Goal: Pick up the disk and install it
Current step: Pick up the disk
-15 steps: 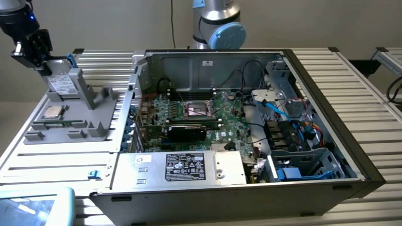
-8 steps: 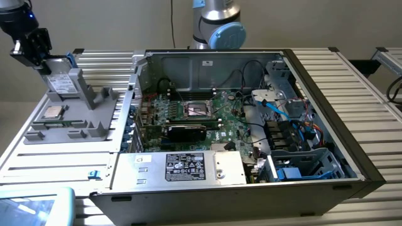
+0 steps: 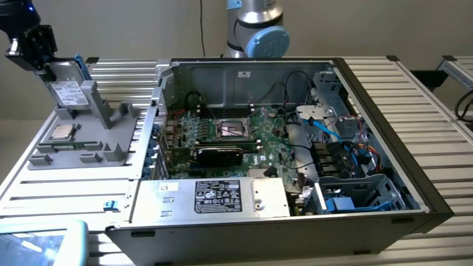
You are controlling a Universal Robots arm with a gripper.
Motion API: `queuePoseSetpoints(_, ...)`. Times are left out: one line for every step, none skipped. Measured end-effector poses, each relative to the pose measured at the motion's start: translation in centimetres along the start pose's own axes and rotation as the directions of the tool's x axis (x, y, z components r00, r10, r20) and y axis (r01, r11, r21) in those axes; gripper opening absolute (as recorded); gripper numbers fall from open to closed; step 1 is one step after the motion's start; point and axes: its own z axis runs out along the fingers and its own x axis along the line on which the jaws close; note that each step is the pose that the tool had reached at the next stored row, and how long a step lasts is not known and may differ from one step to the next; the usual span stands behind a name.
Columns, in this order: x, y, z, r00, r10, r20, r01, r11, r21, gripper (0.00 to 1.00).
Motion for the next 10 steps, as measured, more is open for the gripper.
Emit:
queuePoseSetpoints(0.0, 0.0, -0.18, 1.0, 0.0, -0.0001, 0.0, 1.0, 0.0, 0.37)
queuePoseSetpoints(0.0, 0.01, -0.41, 1.0, 0.0, -0.0002, 0.0, 1.0, -0.0001, 0.37)
queuePoseSetpoints(0.0, 0.01, -0.69, 1.0, 0.0, -0.0003, 0.0, 1.0, 0.0, 0.37)
queuePoseSetpoints(0.0, 0.02, -1.05, 1.0, 0.0, -0.0003, 0.0, 1.0, 0.0002, 0.37)
queuePoseSetpoints(0.0, 0.02, -1.44, 1.0, 0.0, -0.0005, 0.0, 1.0, 0.0004, 0.37)
queuePoseSetpoints(0.0, 0.03, -1.84, 1.0, 0.0, -0.0006, 0.0, 1.0, 0.0003, 0.37)
queuePoseSetpoints(0.0, 0.04, -2.24, 1.0, 0.0, -0.0007, 0.0, 1.0, 0.0006, 0.37)
queuePoseSetpoints(0.0, 0.04, -2.64, 1.0, 0.0, -0.0008, 0.0, 1.0, 0.0008, 0.37)
queuePoseSetpoints(-0.1, 0.05, -3.06, 1.0, 0.0, -0.001, 0.0, 1.0, 0.0007, 0.37)
queuePoseSetpoints(-0.1, 0.05, -3.46, 1.0, 0.0, -0.0011, 0.0, 1.0, 0.0009, 0.37)
